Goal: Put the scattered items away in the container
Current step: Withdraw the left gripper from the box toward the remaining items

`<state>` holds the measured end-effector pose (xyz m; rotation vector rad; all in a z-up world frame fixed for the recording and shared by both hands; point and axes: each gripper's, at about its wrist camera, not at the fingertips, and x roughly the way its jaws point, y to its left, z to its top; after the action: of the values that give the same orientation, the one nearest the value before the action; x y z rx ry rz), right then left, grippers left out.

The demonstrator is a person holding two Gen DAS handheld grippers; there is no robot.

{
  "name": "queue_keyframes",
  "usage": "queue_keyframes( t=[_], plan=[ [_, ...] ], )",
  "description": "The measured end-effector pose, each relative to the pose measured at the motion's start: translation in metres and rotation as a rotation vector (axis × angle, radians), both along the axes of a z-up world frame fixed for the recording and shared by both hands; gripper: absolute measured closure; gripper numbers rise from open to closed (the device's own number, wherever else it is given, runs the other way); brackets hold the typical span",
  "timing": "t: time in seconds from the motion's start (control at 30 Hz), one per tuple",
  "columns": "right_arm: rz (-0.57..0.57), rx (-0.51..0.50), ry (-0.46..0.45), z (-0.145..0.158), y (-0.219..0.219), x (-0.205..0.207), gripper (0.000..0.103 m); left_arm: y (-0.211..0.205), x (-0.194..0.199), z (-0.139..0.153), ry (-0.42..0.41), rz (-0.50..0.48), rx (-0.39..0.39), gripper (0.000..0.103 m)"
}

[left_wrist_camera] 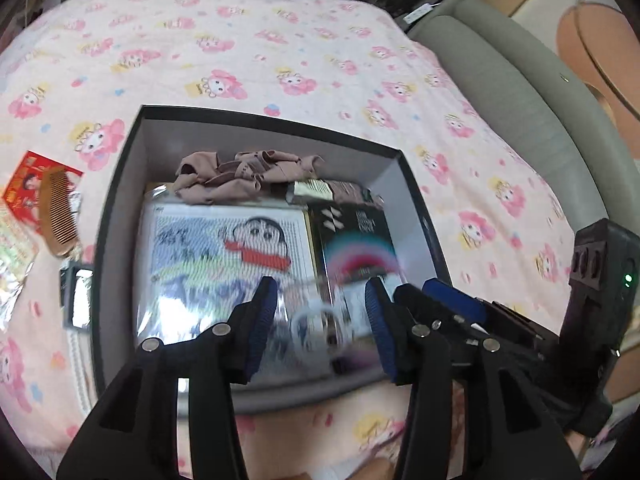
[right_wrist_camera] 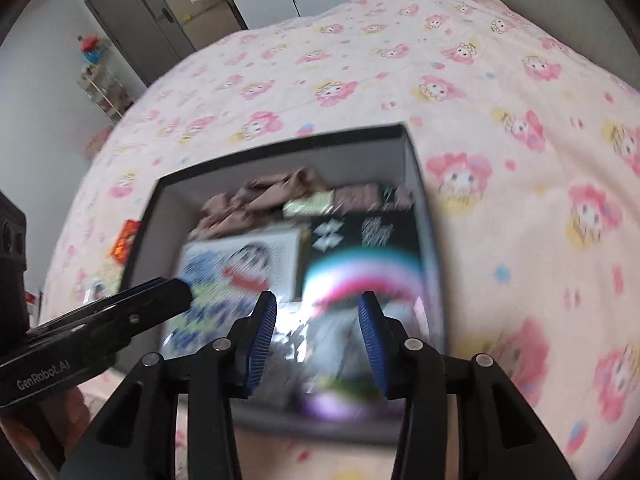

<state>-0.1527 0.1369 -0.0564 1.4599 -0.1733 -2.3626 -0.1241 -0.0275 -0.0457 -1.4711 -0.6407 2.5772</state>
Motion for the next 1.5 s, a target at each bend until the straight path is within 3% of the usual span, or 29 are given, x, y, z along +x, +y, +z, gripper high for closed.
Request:
queue_keyframes(
  t=[0.13, 0.27, 0.43, 0.6, 0.67, 0.77, 0.93, 1.03, 1.07, 1.1, 1.13, 1.5],
  plan=[
    [-0.007, 0.011, 0.063, 0.015, -0.01, 0.041, 0.064, -0.001, 0.046, 0.011, 0.026, 0.001, -0.033, 0.053],
    [0.002, -0.017, 0.062, 0.022, -0.022, 0.065, 0.064, -0.018, 0.082, 0.011, 0.02, 0.028, -0.027, 0.053],
    [0.133, -0.019, 0.064, 0.024, -0.066, 0.093, 0.064, -0.06, 0.116, 0.007, 0.008, 0.117, -0.01, 0.053],
    [0.254, -0.078, 0.031, 0.008, -0.107, 0.112, 0.064, -0.13, 0.137, -0.02, -0.085, 0.356, 0.068, 0.054],
    [0.284, -0.097, -0.022, -0.005, -0.121, 0.113, 0.065, -0.159, 0.136, -0.042, -0.156, 0.467, 0.126, 0.054],
    [0.351, -0.166, -0.136, -0.03, -0.148, 0.108, 0.065, -0.188, 0.125, -0.079, -0.264, 0.549, 0.221, 0.054],
    [0.398, -0.127, -0.25, -0.071, -0.189, 0.105, 0.065, -0.202, 0.108, -0.129, -0.43, 0.552, 0.338, 0.057],
    [0.393, -0.117, -0.289, -0.089, -0.2, 0.104, 0.065, -0.196, 0.094, -0.144, -0.485, 0.516, 0.293, 0.061],
    [0.391, -0.108, -0.289, -0.093, -0.202, 0.104, 0.065, -0.194, 0.092, -0.147, -0.501, 0.512, 0.286, 0.065],
    [0.385, -0.102, -0.288, -0.096, -0.203, 0.104, 0.065, -0.191, 0.089, -0.149, -0.514, 0.499, 0.276, 0.078],
    [0.379, -0.102, -0.29, -0.098, -0.202, 0.104, 0.065, -0.186, 0.088, -0.151, -0.525, 0.48, 0.257, 0.102],
    [0.435, -0.145, -0.276, -0.099, -0.175, 0.116, 0.065, -0.133, 0.119, -0.111, -0.402, 0.315, 0.208, 0.102]
  ],
)
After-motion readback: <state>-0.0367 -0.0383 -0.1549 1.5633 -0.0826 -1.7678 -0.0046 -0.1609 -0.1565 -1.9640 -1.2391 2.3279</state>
